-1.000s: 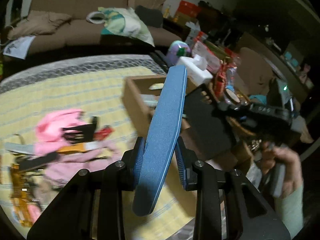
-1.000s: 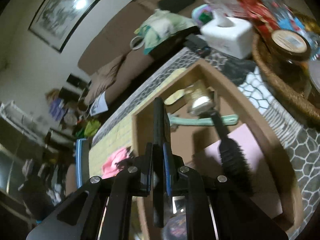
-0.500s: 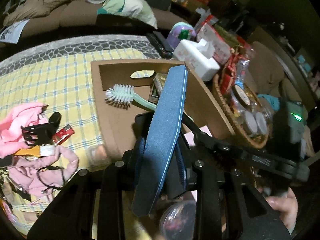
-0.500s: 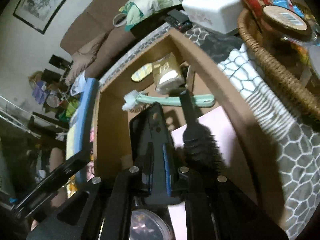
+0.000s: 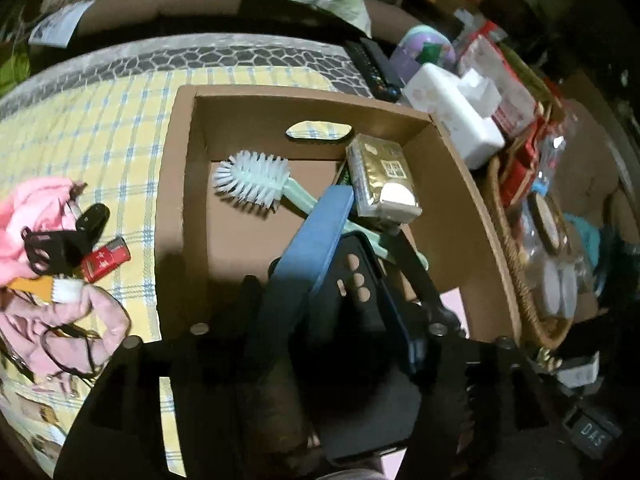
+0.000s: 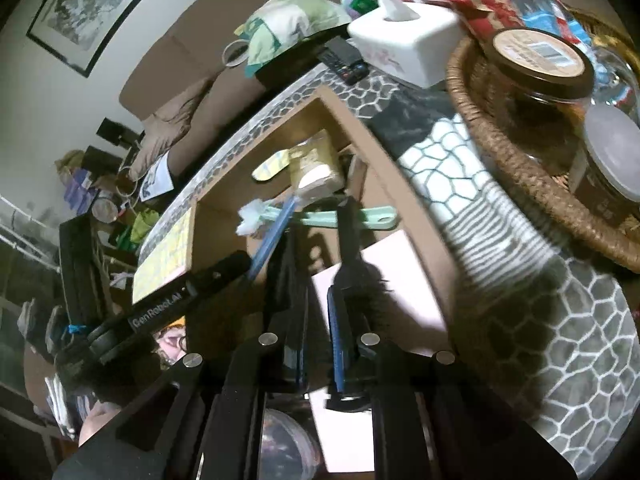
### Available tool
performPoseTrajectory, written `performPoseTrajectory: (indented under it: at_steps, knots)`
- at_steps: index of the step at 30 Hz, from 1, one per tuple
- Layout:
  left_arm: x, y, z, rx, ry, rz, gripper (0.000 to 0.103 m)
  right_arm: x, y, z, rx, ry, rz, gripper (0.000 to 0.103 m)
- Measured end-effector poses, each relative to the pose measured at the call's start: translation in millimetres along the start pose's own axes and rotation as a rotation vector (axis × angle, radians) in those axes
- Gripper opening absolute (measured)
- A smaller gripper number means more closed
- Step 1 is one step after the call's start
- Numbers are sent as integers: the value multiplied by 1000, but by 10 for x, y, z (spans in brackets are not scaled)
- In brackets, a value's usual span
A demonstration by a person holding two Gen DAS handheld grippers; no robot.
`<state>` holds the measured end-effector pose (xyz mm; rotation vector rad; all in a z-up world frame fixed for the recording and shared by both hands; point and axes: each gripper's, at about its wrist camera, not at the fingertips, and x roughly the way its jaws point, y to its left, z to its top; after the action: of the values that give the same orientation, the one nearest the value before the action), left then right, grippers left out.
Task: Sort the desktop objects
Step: 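Carry the phone case and nail file into the cardboard box and open both tools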
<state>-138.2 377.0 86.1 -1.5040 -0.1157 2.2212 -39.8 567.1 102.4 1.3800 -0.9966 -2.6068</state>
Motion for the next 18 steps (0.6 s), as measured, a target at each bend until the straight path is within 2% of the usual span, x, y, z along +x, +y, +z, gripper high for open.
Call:
performPoseTrajectory:
  at_steps: [3, 7, 11, 15, 18]
  knots:
    - [-124, -11, -23, 25, -20, 0, 62, 57, 121, -34, -38, 15, -6, 16]
    - [-376, 68, -50, 32, -59, -10, 72, 112, 275, -88, -86, 26, -13, 31]
    - [-593, 176, -98, 49, -84, 4, 73, 151, 431, -161, -146, 29, -51, 45]
    - [-785, 307, -176, 68, -103, 25, 78, 193, 494, -204, -165, 30, -76, 52]
    - [-911, 404, -289, 110, -113, 72, 83, 208, 543, -244, -178, 22, -94, 68]
